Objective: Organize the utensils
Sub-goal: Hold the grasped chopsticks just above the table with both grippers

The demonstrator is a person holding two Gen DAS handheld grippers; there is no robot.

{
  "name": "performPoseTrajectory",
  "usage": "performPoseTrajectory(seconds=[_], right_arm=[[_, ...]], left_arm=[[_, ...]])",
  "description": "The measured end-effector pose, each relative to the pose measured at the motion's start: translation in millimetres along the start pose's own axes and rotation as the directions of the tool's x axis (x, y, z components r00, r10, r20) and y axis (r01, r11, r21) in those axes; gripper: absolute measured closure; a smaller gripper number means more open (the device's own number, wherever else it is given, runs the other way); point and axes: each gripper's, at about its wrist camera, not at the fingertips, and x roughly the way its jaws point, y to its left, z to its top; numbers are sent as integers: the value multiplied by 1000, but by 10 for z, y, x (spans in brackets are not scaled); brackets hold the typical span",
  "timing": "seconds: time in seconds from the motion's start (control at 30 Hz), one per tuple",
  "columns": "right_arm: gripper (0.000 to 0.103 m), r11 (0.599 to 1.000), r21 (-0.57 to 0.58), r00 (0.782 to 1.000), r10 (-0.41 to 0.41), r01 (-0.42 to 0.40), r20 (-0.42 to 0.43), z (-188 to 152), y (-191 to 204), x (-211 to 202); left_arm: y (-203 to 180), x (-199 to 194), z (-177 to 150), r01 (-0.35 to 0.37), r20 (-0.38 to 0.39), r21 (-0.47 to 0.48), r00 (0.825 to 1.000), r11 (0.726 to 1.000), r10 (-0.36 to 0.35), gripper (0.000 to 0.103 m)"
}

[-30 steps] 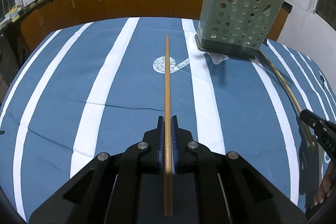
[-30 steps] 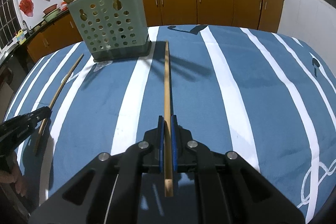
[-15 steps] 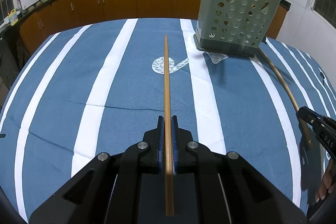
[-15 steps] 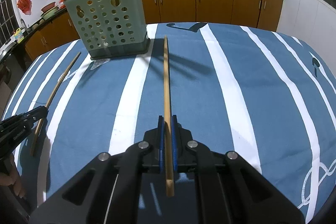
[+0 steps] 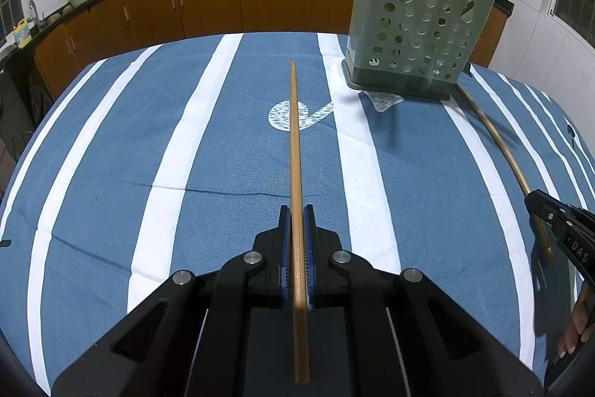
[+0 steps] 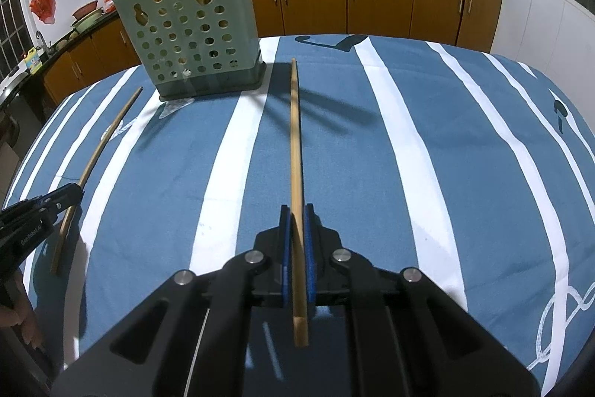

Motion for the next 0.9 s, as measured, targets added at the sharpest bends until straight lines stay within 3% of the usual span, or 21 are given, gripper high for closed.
performPoseTrajectory(seconds=[0.9], right_arm=[[94,1000,-1,1000,-1,1,3,-14,-4,-6]], left_arm=[[29,-15,-26,-13,7,17,1000,1000,13,95]])
